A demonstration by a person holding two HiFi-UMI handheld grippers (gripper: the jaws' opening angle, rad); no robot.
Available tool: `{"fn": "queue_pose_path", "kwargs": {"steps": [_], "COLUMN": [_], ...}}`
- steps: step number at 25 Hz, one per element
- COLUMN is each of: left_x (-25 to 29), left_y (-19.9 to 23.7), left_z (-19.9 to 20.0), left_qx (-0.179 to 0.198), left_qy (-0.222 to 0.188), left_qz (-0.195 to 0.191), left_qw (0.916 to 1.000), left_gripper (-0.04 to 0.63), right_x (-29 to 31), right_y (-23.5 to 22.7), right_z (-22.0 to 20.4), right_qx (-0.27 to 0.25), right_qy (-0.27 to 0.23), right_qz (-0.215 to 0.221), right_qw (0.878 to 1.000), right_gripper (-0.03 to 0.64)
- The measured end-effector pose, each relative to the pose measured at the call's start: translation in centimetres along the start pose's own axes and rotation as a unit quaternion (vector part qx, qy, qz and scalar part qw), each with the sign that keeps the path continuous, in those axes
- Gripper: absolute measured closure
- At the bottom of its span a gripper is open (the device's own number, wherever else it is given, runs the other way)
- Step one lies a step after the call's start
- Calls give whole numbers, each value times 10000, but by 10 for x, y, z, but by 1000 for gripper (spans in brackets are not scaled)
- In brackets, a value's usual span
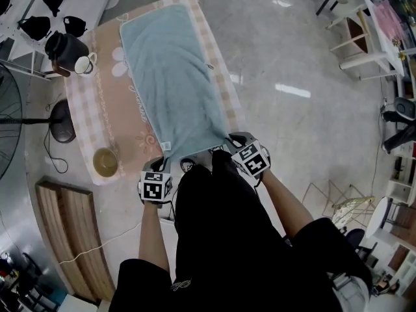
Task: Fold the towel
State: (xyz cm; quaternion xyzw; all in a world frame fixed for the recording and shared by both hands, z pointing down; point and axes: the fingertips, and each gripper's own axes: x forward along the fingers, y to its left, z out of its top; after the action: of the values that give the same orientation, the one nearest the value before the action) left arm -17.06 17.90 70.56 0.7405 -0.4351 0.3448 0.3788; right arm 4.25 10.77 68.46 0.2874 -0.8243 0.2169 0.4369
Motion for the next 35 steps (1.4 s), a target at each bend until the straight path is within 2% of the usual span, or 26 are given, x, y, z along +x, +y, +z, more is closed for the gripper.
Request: {"fn": "queue_pose_path", "kwargs": {"steps": [4,9,13,18,25,30,35], "left_x": [-22,-46,-60,-81,-104,-113,-121], "left_y": [-9,-16,-8,5,8,7,7], "left_z": [2,9,31,84,155,177,193], "left_qx": [-277,-103,-129,-277,-315,-592,-661], "left_qy": [-16,-143,-403,-940,-1610,-1973,-2158], "left_qz": [-365,-395,-22,486,1163,1580,1895], "left_qw": [9989,9991,9991,9940,9796,9657,9556], "left_gripper": [555,555,555,555,555,555,555], "right_x": [-15,-34,-47,-59,-87,-100,-106], "right_y": [10,20,14,-5,-39,-57,-69], "right_z": [-4,2,31,72,127,153,174], "right_qx": [-80,-185,-241,-401,-723,-693,-697], "right_qy": [86,30,-304,-701,-1306,-1670,-1994], "right_qz": [115,197,146,180,235,434,619], "right_qw": [9999,9996,9991,9966,9885,9826,9755], "right_gripper": [575,575,575,575,575,575,575]}}
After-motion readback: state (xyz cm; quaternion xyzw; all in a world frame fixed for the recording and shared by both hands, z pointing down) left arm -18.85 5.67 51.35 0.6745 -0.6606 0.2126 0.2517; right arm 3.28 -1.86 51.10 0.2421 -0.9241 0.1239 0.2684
